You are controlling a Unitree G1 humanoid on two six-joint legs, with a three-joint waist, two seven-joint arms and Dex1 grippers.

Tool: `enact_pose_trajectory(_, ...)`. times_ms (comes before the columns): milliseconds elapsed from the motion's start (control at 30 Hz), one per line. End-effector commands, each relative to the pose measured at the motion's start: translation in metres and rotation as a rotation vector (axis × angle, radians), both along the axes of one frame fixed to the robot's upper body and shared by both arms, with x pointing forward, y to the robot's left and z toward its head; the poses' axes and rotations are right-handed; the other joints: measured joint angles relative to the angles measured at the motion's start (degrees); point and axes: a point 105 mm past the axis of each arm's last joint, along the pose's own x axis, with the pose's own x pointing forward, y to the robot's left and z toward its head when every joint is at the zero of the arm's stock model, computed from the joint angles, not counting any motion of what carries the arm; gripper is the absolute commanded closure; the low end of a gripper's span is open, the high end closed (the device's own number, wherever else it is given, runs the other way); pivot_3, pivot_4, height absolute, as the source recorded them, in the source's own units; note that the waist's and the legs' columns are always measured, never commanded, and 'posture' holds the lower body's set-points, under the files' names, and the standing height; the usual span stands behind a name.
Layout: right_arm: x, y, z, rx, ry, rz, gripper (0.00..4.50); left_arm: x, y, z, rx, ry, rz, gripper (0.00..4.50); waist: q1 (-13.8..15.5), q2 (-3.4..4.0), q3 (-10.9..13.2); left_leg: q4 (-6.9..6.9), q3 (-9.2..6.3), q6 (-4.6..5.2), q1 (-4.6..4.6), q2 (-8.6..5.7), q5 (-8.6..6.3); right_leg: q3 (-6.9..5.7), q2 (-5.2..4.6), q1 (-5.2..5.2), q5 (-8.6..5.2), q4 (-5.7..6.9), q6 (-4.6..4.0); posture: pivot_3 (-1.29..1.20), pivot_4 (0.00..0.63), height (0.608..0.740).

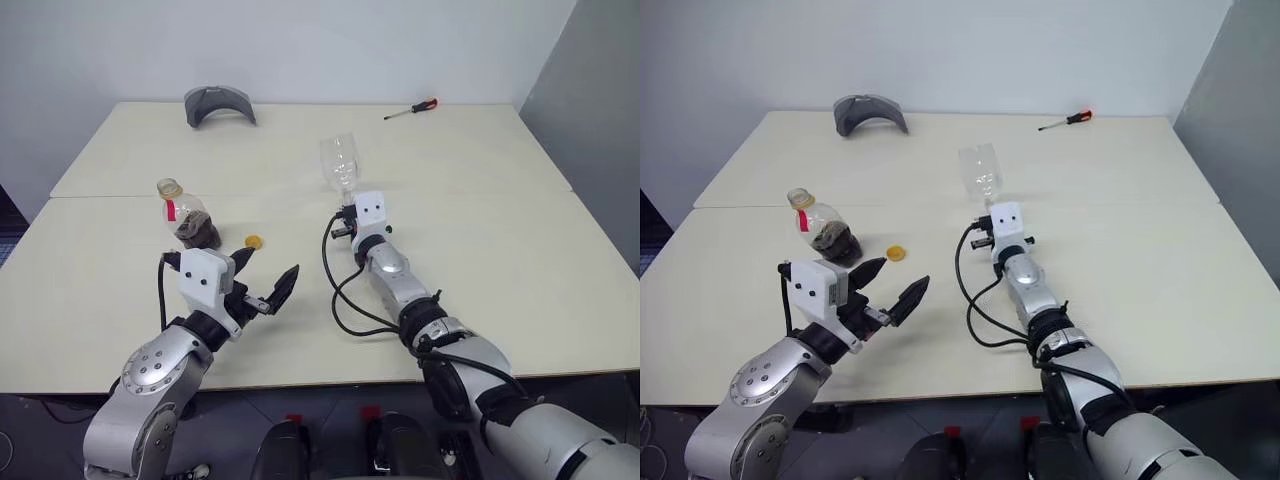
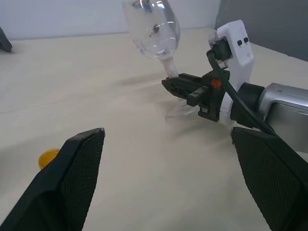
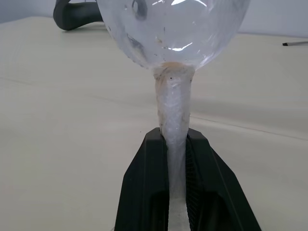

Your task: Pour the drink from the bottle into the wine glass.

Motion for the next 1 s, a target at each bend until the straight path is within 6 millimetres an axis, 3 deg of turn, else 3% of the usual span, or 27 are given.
enact_pose_trajectory(33, -0.005, -0.016, -0.032, -0.047, 0.111, -0.002, 4.37, -0.003, -0.005, 0.013, -0.002, -0.052, -0.022, 0.0, 0.08, -0.01, -0.01, 0.0, -0.01, 0.0, 0.01, -0.01, 0.0, 0.0, -0.01, 0.02, 0.0, -0.01, 0.0, 0.0, 0.15, 0.74)
enact_pose_trajectory(333, -0.006, -0.031, -0.019, -0.052, 0.081, 0.017, 4.37, -0.002, -0.008, 0.012, -0.002, -0.053, -0.04, 0.0, 0.28, -0.03, -0.03, 0.0, -0.06, 0.01, 0.11, -0.02, -0.01, -0.05, -0.03, 0.17, -0.01, -0.05, 0.02, 0.0, 0.15, 0.74)
enact_pose_trajectory(500, 0.006, -0.035, 0.029, 0.186, 0.085, 0.008, 4.37, 0.0, -0.007, 0.014, 0.003, -0.058, -0.049, 0.0, 0.28, -0.01, -0.01, 0.0, -0.08, 0.02, 0.11, -0.01, 0.0, -0.06, -0.02, 0.18, -0.02, -0.04, 0.03, 0.0, 0.15, 0.74)
enact_pose_trajectory(700, 0.016, -0.045, 0.063, 0.398, 0.159, -0.018, 4.37, 0.0, -0.008, 0.014, 0.0, -0.059, -0.052, 0.0, 0.13, 0.01, 0.03, -0.03, -0.03, 0.01, -0.23, -0.01, 0.0, -0.03, -0.01, -0.17, 0.14, -0.05, -0.23, 0.0, 0.15, 0.74)
enact_pose_trajectory(1000, 0.01, -0.062, 0.035, 0.767, 0.509, -0.157, 4.37, -0.002, -0.006, 0.014, 0.007, -0.059, -0.058, 0.0, 0.08, 0.02, 0.04, -0.11, 0.01, 0.02, -0.24, -0.01, -0.02, -0.03, -0.01, -0.18, 0.13, -0.11, -0.24, 0.0, 0.15, 0.74)
